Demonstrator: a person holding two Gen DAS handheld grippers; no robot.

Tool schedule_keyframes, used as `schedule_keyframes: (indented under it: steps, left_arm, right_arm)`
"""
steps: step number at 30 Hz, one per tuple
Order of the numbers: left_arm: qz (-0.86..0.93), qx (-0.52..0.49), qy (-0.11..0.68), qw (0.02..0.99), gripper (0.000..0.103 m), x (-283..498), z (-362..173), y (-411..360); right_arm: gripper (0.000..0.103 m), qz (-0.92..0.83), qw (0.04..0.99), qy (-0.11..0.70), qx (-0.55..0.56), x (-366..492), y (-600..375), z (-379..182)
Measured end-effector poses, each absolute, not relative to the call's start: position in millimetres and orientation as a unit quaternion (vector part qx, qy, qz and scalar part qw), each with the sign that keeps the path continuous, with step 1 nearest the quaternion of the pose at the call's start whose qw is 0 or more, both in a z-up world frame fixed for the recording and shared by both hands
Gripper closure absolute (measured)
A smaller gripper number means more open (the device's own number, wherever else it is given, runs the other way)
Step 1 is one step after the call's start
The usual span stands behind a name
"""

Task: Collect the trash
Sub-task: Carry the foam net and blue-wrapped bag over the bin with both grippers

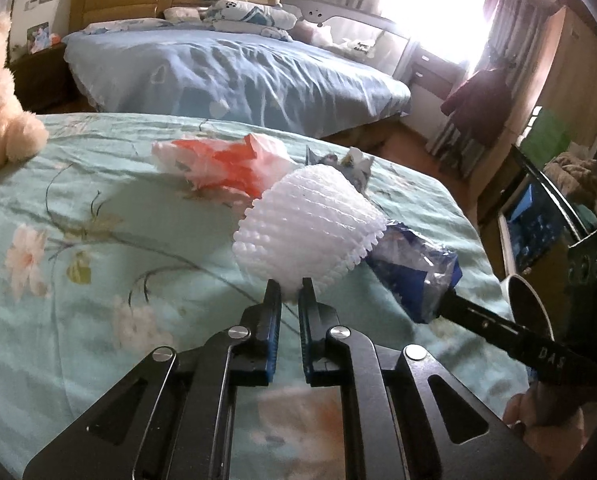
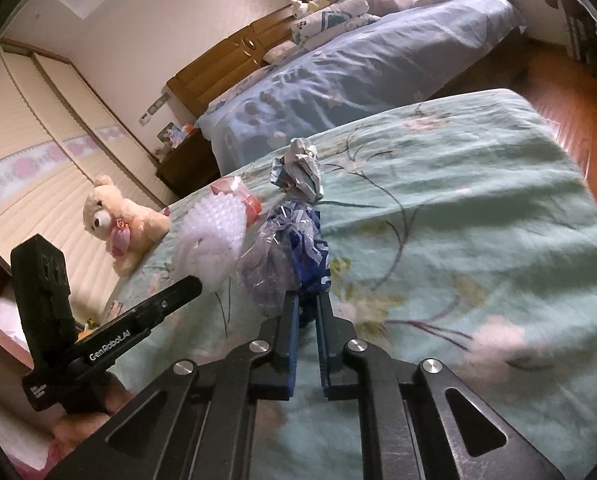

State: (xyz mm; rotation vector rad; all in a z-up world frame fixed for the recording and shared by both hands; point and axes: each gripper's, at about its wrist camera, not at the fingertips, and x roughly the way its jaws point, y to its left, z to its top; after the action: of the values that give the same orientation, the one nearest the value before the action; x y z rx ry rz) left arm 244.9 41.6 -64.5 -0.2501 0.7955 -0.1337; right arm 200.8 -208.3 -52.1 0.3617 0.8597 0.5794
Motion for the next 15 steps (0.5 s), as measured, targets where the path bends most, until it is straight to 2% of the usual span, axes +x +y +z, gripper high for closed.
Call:
schedule_keyframes:
  steps: [15]
  left_arm:
    - [-0.116,-0.112,0.385,0.909,0.095,206.7,-56.3,-7.5]
  right_arm:
    - [0.095,0.234,0.875,0.383,0.182,149.1,-266.3,-37.3]
